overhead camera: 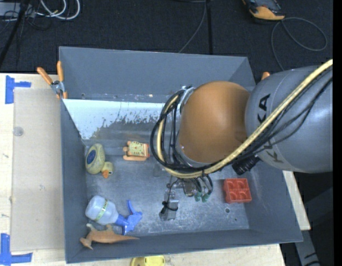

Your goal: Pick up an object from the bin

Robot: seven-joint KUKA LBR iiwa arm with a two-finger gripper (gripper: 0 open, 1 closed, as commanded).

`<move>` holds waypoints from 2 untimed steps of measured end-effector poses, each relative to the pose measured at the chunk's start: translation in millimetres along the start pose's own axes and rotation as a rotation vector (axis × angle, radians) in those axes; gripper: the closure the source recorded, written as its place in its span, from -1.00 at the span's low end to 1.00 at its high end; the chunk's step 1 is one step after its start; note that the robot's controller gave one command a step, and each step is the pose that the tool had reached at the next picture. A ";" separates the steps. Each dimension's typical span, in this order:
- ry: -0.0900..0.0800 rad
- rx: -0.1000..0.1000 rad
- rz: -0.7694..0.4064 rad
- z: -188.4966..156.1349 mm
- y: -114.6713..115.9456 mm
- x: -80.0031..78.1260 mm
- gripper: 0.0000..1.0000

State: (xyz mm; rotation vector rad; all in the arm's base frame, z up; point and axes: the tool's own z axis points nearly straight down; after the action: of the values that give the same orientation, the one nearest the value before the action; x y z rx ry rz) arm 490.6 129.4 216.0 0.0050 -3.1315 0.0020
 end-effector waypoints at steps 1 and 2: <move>-0.008 -0.001 0.005 -4.4 -0.9 -1.6 -1.00; -0.007 -0.001 -0.111 44.9 18.5 4.4 -1.00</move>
Offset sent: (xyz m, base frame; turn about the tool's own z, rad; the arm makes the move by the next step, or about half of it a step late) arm -0.0198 0.0579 -0.1460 -0.3432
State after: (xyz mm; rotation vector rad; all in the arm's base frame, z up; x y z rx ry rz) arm 485.7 147.8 171.1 0.1797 -3.1335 0.0001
